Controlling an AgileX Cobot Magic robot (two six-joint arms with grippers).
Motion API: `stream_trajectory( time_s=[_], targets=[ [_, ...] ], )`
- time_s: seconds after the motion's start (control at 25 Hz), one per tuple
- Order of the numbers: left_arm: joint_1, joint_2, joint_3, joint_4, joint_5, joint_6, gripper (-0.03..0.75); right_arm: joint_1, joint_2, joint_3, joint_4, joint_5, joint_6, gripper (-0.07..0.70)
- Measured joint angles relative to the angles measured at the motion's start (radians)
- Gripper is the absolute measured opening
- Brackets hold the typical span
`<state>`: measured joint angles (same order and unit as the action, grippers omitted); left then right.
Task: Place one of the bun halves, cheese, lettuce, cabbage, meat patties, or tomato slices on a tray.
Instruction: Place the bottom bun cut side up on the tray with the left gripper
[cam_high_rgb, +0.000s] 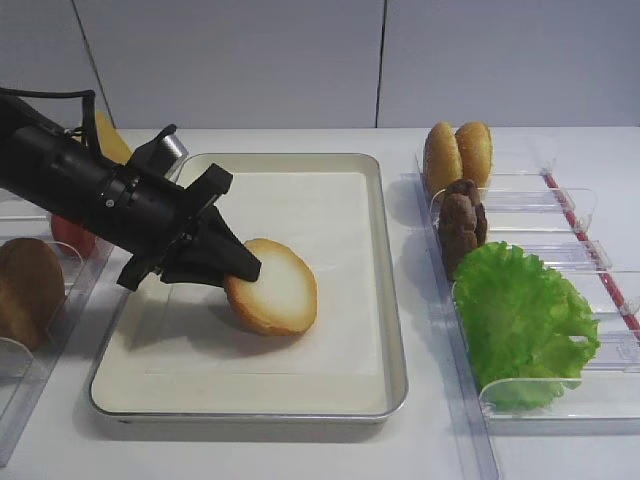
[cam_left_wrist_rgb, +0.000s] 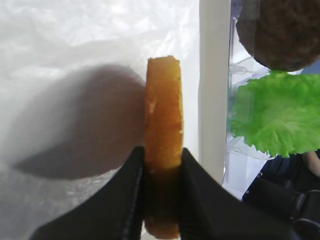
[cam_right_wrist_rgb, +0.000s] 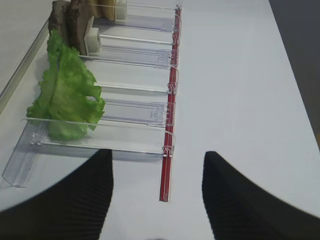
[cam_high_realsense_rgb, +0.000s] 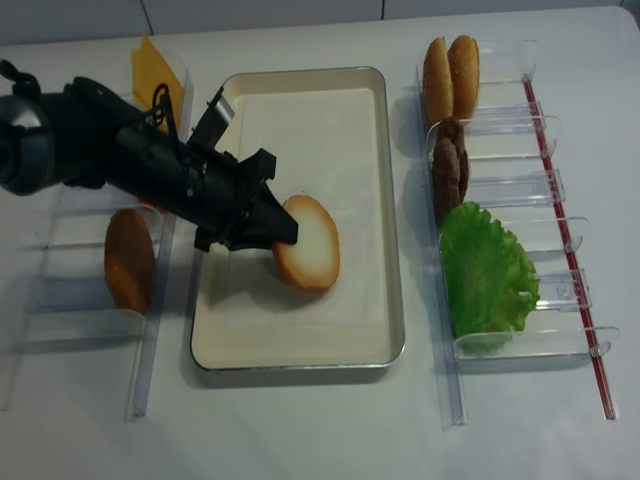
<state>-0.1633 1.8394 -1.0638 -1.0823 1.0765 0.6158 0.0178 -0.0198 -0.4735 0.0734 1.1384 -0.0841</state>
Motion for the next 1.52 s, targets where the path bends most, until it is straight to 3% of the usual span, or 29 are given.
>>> stream_trajectory(
  time_s=[0.8, 0.92, 1.04, 1.16, 1.2, 1.36, 1.52],
  targets=[
    [0.000, 0.000, 0.000, 0.008, -0.022, -0.030, 0.131, 0.000, 0.000, 0.000, 0.000, 0.000, -0.002, 0.399],
    [0.000, 0.000, 0.000, 0.009, -0.029, -0.033, 0.184, 0.000, 0.000, 0.000, 0.000, 0.000, -0.002, 0.399],
    [0.000, 0.000, -0.011, 0.045, -0.034, -0.065, 0.293, 0.000, 0.000, 0.000, 0.000, 0.000, -0.002, 0.399],
    [0.000, 0.000, -0.057, 0.148, -0.002, -0.162, 0.384, 0.000, 0.000, 0.000, 0.000, 0.000, -0.002, 0.399],
    [0.000, 0.000, -0.094, 0.240, 0.039, -0.223, 0.412, 0.000, 0.000, 0.000, 0.000, 0.000, -0.002, 0.399],
    [0.000, -0.002, -0.154, 0.347, 0.097, -0.301, 0.429, 0.000, 0.000, 0.000, 0.000, 0.000, -0.002, 0.399],
    [0.000, -0.020, -0.230, 0.448, 0.115, -0.383, 0.435, 0.000, 0.000, 0.000, 0.000, 0.000, -0.002, 0.399]
  ],
)
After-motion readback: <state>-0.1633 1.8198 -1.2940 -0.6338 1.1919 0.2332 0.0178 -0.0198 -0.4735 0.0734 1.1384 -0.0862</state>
